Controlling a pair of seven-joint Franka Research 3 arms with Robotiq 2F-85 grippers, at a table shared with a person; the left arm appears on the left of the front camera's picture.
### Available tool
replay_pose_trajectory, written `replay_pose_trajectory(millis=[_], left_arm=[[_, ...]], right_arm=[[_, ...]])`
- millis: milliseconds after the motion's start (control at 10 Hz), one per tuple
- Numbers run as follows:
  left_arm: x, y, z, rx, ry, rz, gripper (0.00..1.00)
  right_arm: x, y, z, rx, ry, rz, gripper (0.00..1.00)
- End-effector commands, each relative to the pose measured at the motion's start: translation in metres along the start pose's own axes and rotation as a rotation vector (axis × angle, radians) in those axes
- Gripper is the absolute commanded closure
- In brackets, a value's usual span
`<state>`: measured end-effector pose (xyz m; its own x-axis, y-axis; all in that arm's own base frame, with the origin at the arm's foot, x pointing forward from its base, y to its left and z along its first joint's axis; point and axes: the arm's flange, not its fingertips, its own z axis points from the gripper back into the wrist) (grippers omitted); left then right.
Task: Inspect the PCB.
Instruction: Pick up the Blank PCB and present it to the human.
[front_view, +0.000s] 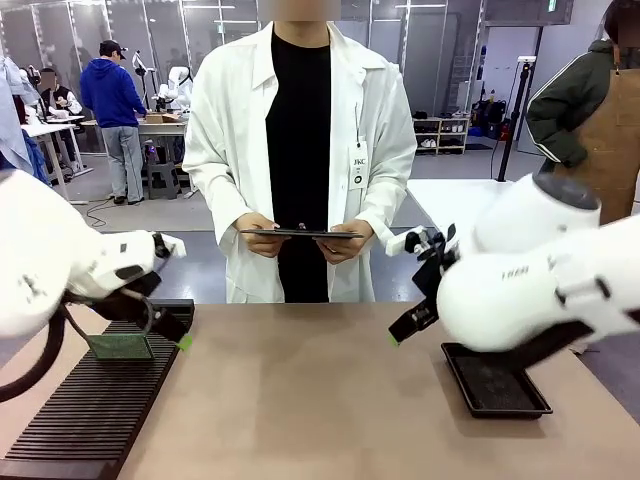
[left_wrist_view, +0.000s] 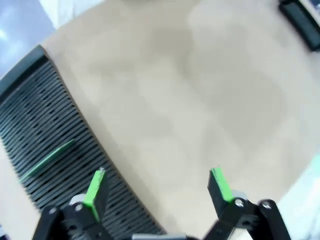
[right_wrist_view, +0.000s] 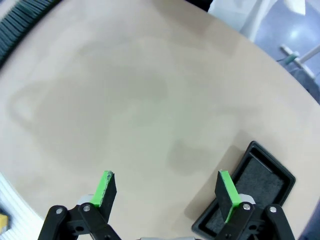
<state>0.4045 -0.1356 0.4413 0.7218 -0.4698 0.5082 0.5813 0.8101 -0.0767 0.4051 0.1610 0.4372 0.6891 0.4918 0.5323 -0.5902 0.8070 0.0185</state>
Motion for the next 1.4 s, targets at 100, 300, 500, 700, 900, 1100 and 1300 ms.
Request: replay_pose_trajectory(millis=[100, 300, 500, 700, 900, 1100, 1300], left_arm=[[-0.027, 0.035, 0.062, -0.339, -0.054, 0.064, 0.0], [-0.067, 0.053, 0.101, -0.51, -0.144, 0.082, 0.0], [-0.116, 0.076, 0.124, -0.658, -0.21, 0.142, 0.0], [-0.168, 0.096, 0.148, -0.709, -0.305, 0.2, 0.0], [-0.218, 0.108, 0.16, -0.698, -0.407, 0.284, 0.0], [-0.26, 0.119, 0.177, -0.652, -0.479, 0.374, 0.0], [-0.29, 0.126, 0.176, -0.63, -0.51, 0.46, 0.0]], right_arm=[[-0.013, -0.055, 0.054, 0.362, 0.069, -0.142, 0.0], [-0.045, -0.095, 0.09, 0.574, 0.049, -0.259, 0.0], [-0.088, -0.131, 0.112, 0.713, 0.002, -0.373, 0.0], [-0.139, -0.161, 0.132, 0.789, -0.086, -0.496, 0.0], [-0.182, -0.172, 0.142, 0.812, -0.17, -0.545, 0.0], [-0.216, -0.178, 0.156, 0.785, -0.223, -0.579, 0.0], [-0.234, -0.177, 0.161, 0.781, -0.247, -0.583, 0.0]])
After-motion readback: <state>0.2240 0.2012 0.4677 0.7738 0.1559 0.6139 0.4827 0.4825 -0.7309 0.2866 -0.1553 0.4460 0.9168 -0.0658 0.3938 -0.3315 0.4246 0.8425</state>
